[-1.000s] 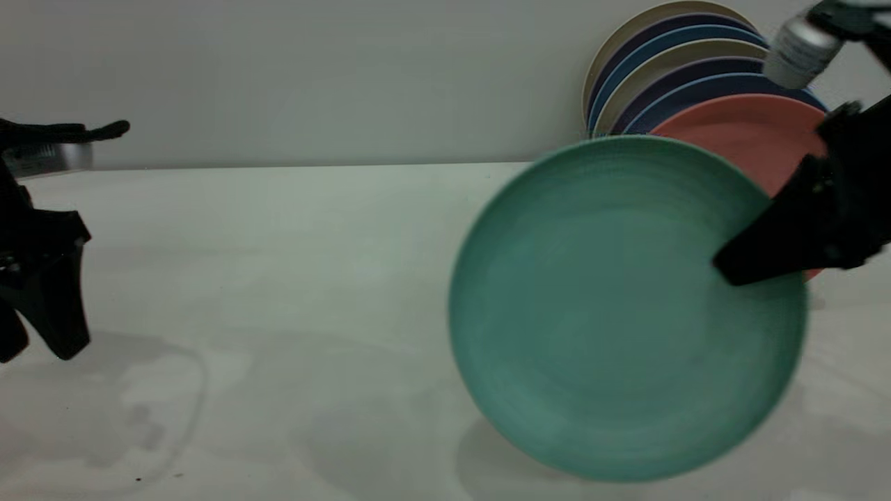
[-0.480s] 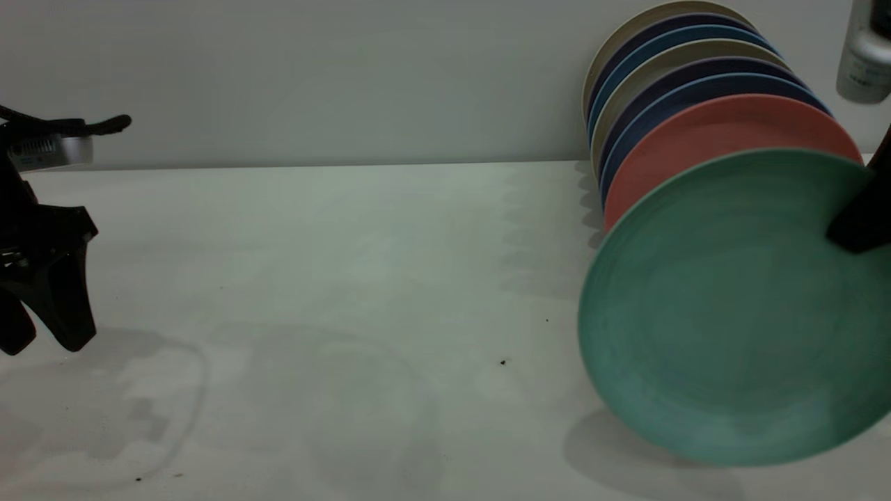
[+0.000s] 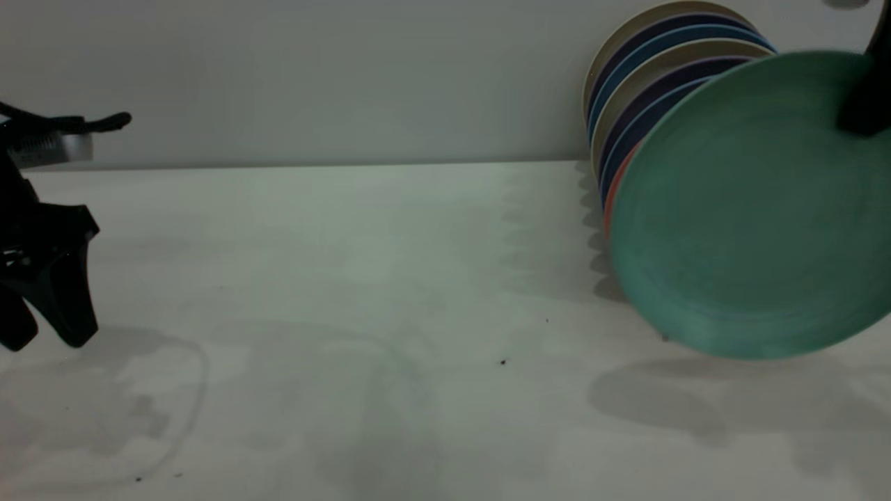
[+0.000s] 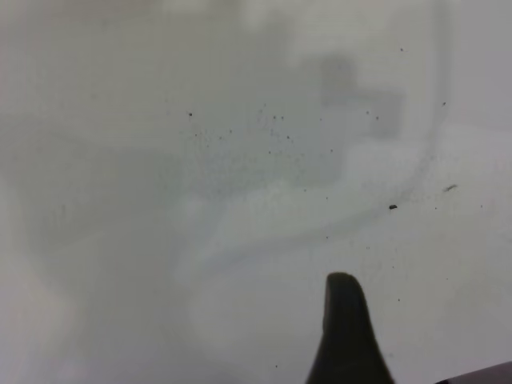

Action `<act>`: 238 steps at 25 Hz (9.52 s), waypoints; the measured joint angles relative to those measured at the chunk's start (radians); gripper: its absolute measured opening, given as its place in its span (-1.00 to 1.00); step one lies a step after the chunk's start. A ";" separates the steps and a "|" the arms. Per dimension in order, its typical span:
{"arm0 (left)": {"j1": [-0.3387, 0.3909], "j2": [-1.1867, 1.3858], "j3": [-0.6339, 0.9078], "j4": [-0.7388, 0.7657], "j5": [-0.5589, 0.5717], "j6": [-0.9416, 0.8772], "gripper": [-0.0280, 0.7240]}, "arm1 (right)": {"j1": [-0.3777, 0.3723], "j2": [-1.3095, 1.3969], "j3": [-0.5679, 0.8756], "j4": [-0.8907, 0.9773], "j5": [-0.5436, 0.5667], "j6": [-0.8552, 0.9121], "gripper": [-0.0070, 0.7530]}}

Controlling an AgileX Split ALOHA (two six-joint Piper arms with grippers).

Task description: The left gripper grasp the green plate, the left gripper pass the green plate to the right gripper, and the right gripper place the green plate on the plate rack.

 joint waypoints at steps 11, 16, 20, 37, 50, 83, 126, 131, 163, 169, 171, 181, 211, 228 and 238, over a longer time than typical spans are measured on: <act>0.000 0.000 0.000 -0.019 -0.009 0.000 0.51 | 0.010 0.000 -0.145 -0.214 0.072 0.132 -0.83; 0.000 0.000 0.000 -0.019 -0.008 0.000 0.51 | 0.017 0.001 -0.146 -0.227 0.031 0.153 -0.83; 0.000 0.000 0.000 -0.019 -0.008 0.000 0.51 | 0.017 0.019 -0.146 -0.228 0.009 0.154 -0.83; 0.000 0.000 0.000 -0.020 -0.031 0.000 0.51 | 0.017 0.056 -0.146 -0.329 -0.046 0.209 -0.83; 0.000 0.000 0.000 -0.020 -0.051 -0.003 0.51 | 0.017 0.051 -0.155 -0.329 -0.104 0.209 -0.83; 0.000 0.000 0.000 -0.020 -0.048 -0.001 0.51 | 0.017 0.214 -0.156 -0.261 -0.145 0.209 -0.81; 0.000 -0.091 0.000 0.198 -0.010 -0.184 0.49 | 0.017 0.038 -0.294 -0.228 0.480 1.281 -0.12; 0.000 -0.258 0.000 0.222 0.055 -0.205 0.41 | 0.017 -0.009 -0.294 -0.228 0.610 1.302 -0.12; 0.000 -1.571 0.483 0.002 0.349 -0.084 0.36 | 0.017 -1.329 0.462 -0.127 0.576 1.149 -0.12; 0.000 -1.751 0.539 0.018 0.369 -0.085 0.36 | 0.017 -1.406 0.546 -0.129 0.545 1.148 -0.12; 0.000 -1.794 0.564 0.034 0.374 -0.086 0.36 | 0.017 -1.414 0.547 -0.131 0.536 1.148 -0.12; 0.000 -1.869 0.585 0.126 0.371 -0.151 0.36 | 0.017 -1.415 0.552 -0.192 0.534 1.164 -0.12; -0.043 -1.905 0.588 0.152 0.369 -0.182 0.36 | -0.001 -1.480 0.553 -0.194 0.531 1.174 -0.12; -0.043 -1.950 0.588 0.152 0.370 -0.181 0.36 | -0.037 -1.548 0.553 -0.195 0.532 1.174 -0.12; -0.043 -1.950 0.588 0.152 0.370 -0.181 0.36 | -0.037 -1.548 0.553 -0.195 0.532 1.174 -0.12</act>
